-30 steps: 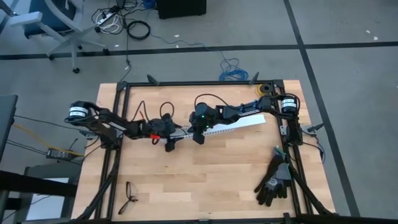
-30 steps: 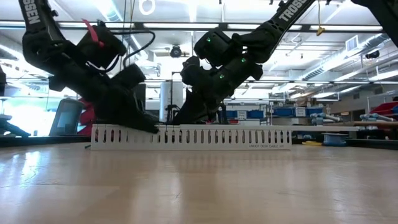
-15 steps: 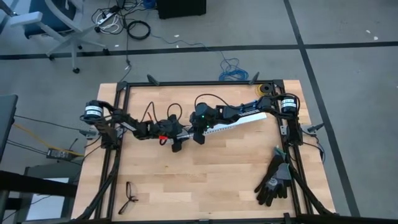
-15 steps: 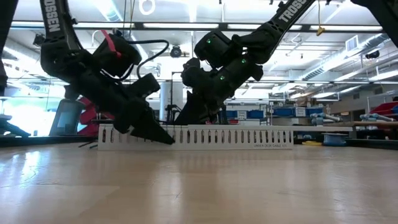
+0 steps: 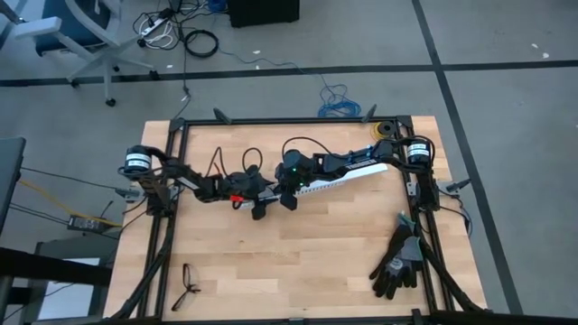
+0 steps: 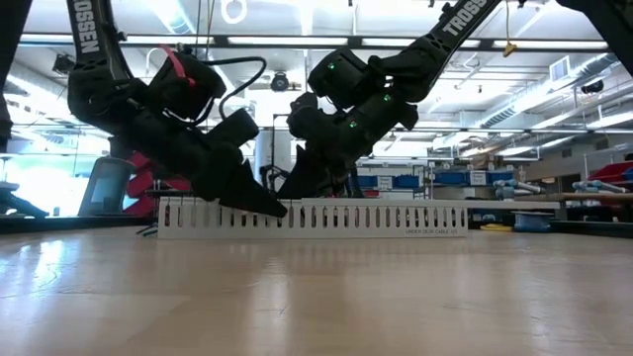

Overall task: Ziptie cables
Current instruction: Close the white cable duct with the white cable duct cover

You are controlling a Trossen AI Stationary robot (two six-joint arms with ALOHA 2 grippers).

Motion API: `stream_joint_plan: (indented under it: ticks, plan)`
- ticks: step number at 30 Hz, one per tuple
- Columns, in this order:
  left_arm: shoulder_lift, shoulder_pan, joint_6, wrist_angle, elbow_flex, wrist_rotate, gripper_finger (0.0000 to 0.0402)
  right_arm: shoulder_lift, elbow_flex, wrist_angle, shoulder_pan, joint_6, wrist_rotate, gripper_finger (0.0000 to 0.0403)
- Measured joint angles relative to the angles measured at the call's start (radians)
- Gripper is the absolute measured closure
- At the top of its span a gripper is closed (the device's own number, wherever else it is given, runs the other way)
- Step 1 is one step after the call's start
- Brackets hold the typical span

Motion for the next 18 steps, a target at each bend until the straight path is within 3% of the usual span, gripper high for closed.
stream_joint_plan:
  ticks: [12,18]
  plan:
    - [0.084,-0.001,-0.025,0.055,0.043,0.024,0.0112,-0.037,-0.005,0.036,0.006,-0.027,0.003,0.0403]
    - [0.085,-0.001,-0.025,0.056,0.043,0.024,0.0112,-0.145,-0.006,-0.088,0.022,-0.072,0.042,0.0403]
